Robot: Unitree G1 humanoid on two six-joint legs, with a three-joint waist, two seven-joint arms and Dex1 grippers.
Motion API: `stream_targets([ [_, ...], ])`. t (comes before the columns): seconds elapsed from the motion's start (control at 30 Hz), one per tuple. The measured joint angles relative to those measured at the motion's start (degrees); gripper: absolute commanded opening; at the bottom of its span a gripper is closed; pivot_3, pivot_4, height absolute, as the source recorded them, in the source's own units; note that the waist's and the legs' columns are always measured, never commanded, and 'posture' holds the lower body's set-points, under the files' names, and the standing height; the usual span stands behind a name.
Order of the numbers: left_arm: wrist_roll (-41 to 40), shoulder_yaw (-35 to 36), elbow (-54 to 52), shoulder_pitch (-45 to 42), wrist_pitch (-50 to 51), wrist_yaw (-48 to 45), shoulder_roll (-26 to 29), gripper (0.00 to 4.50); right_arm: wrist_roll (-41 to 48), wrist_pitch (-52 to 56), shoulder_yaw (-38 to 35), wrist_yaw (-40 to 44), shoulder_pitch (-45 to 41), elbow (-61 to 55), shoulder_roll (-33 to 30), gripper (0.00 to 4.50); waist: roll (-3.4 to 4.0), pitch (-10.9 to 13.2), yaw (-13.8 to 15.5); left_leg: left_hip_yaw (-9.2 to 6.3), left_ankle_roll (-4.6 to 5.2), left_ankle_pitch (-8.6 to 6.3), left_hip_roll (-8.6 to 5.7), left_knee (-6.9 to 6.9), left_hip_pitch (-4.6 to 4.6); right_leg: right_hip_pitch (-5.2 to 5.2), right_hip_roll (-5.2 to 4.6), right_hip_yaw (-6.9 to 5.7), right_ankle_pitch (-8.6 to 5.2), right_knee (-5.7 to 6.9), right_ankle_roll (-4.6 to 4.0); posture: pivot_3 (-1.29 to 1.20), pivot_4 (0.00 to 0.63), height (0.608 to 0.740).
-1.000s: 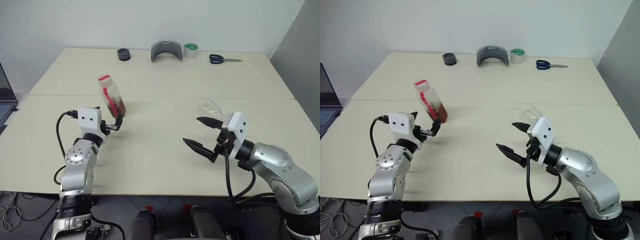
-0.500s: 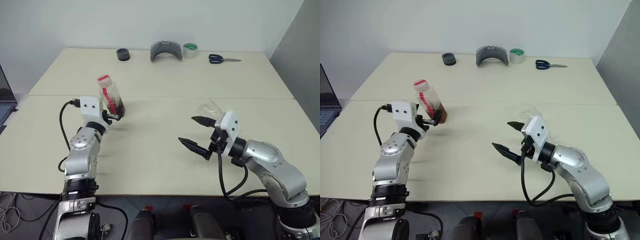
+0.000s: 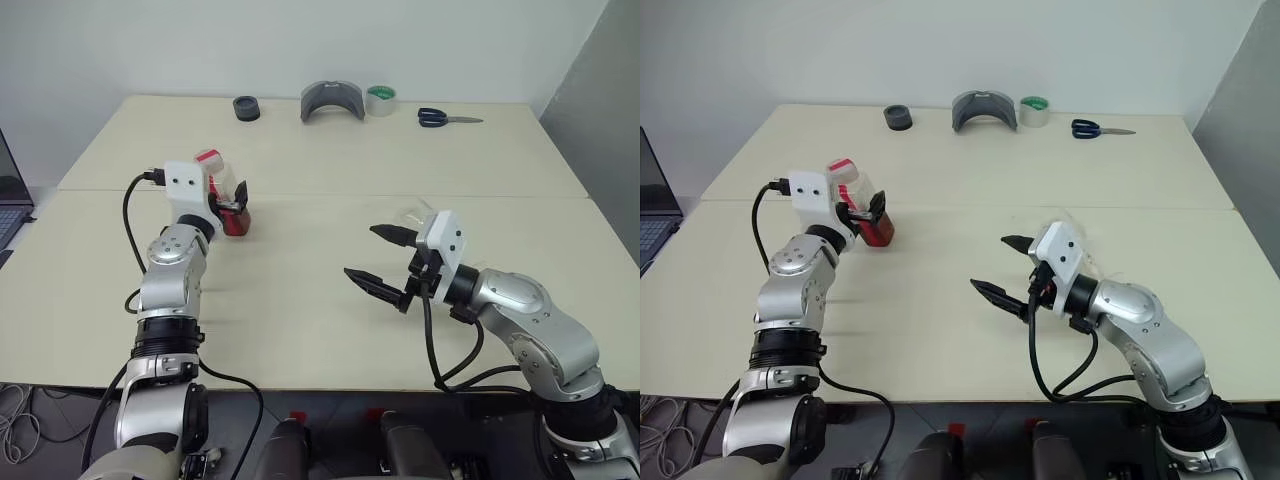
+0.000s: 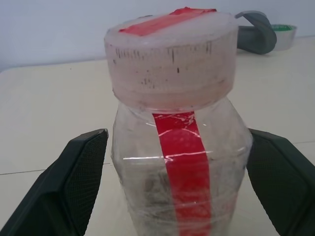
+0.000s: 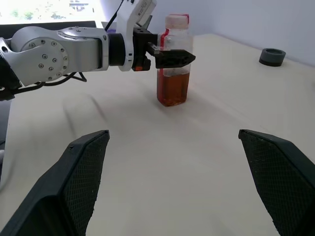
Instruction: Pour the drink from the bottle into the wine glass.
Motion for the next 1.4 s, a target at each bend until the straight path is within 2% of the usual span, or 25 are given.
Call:
stream_targets([
  [0.43,0.0,-1.0,3.0,-1.6,-1.8,-0.3,0.0,4.49,0.0,0.5,0.0,-0.1,-0.7,0.4,0.2,4.5,0.0,0.0,0.0,0.01,0.0,0.0,0.0,0.0,0.0,-0.01,-0.01,0.01,0.0,0.0,0.0,0.0,0.15,0.74],
  [0.53,0.0,-1.0,3.7,-1.7,-1.8,-0.3,0.0,3.9,0.0,0.5,0.0,-0.1,-0.7,0.4,0.2,4.5,0.0,0.0,0.0,0.0,0.0,0.0,0.0,0.0,0.0,-0.01,0.0,0.01,0.0,0.0,0.0,0.0,0.15,0.74],
  [0.73,-0.2,-1.0,4.2,-1.7,-2.6,-0.2,-0.1,2.03,0.0,0.6,0.0,-0.1,-0.7,0.4,0.2,4.5,0.0,0.0,0.0,0.0,0.0,0.0,0.0,0.0,-0.01,-0.01,-0.01,0.0,0.0,0.0,0.0,0.0,0.15,0.74],
  [0.77,-0.2,-1.0,4.4,-1.7,-2.8,-0.2,-0.1,1.86,0.0,0.6,0.0,-0.1,-0.7,0.4,0.2,4.5,0.0,0.0,0.0,0.01,0.0,0.0,0.0,0.0,-0.01,-0.01,-0.01,0.01,0.0,0.0,0.0,0.0,0.15,0.74],
  [1.07,-1.5,-1.2,4.6,-1.6,-4.2,-3.6,-0.8,1.85,0.0,0.7,-0.2,-0.1,-0.7,0.0,-0.4,4.5,0.0,0.0,0.0,-0.01,0.0,0.0,-0.01,0.0,-0.05,-0.01,-0.01,-0.01,0.0,-0.02,0.0,0.0,0.15,0.74],
  [1.23,-4.6,-4.8,0.5,0.0,-3.6,-13.6,-1.0,1.85,1.4,2.2,-3.0,-0.4,-0.2,-2.6,-1.9,4.5,-0.01,0.0,0.0,-0.02,-0.01,0.01,-0.01,0.0,-0.07,-0.02,-0.03,-0.01,0.0,-0.03,0.0,0.0,0.15,0.74],
  [1.4,-8.7,-10.1,-5.2,1.8,1.2,-26.7,-0.5,1.85,4.4,5.5,-7.0,-2.2,0.6,-6.8,-3.1,4.5,0.0,0.0,-0.1,-0.01,0.0,0.0,0.0,0.0,-0.06,-0.02,0.01,0.0,0.0,-0.02,0.0,0.0,0.15,0.74],
])
